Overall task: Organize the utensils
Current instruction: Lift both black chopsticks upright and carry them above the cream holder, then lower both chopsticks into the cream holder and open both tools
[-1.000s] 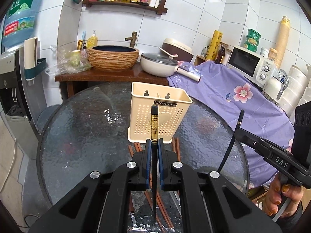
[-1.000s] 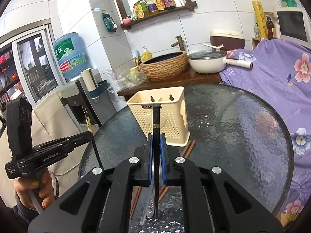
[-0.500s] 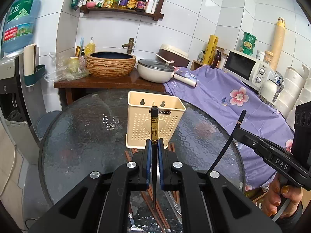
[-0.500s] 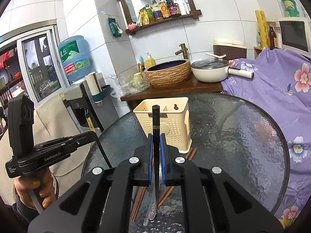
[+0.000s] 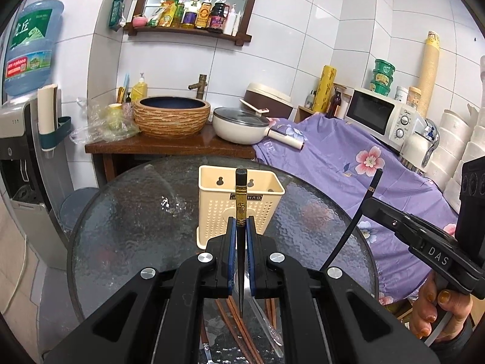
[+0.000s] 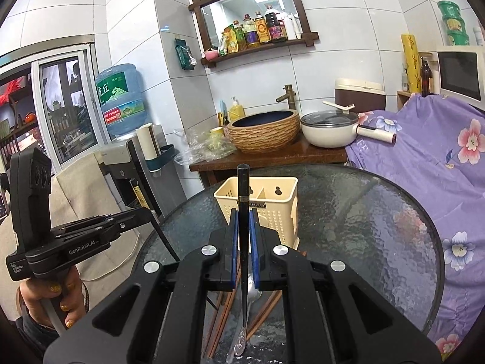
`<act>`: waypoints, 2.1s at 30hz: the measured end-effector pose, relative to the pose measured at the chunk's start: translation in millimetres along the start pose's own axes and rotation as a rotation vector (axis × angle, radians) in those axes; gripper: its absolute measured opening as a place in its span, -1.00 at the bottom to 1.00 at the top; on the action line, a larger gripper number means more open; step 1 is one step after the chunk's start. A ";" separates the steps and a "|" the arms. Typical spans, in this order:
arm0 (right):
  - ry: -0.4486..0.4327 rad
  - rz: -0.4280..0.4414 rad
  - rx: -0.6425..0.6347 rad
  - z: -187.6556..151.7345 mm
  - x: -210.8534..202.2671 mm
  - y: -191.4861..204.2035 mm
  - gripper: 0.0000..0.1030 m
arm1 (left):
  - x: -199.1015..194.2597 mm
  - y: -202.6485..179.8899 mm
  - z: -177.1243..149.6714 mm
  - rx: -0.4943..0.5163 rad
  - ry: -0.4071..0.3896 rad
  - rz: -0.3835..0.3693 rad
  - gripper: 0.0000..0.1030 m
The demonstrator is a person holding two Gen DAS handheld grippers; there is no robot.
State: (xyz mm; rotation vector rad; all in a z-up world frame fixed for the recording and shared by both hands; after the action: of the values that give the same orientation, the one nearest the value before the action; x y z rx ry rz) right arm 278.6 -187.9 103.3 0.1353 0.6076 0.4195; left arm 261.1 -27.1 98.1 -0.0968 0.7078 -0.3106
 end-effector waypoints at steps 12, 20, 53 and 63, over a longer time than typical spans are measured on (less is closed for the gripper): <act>-0.031 -0.015 -0.039 41.2 -9.5 9.9 -0.85 | -10.0 3.0 41.3 -0.009 -0.032 -0.015 -0.87; -0.098 -0.057 -0.053 104.7 -16.4 13.2 -0.85 | -31.6 3.8 103.7 -0.022 -0.135 0.021 -0.88; -0.054 -0.208 0.055 120.5 131.3 -51.4 -0.85 | 122.0 43.6 129.2 -0.118 -0.031 0.125 -0.88; -0.014 -0.206 0.074 105.5 145.8 -58.9 -0.85 | 143.1 41.9 116.4 -0.100 0.013 0.130 -0.87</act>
State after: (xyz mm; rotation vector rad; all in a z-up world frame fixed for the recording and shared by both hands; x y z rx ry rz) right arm 467.8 -180.2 98.3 0.1441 0.6170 0.1968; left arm 449.9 -34.1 88.9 -0.1433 0.7391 -0.1513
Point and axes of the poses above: each gripper's, at about its wrist camera, not at the fingertips, and x roughly the way its jaws point, y to its left, z to its top, the point moved 5 cm from there along x, roughly the way its jaws point, and after that the axes turned 10 degrees about y, right-handed, at the moved point
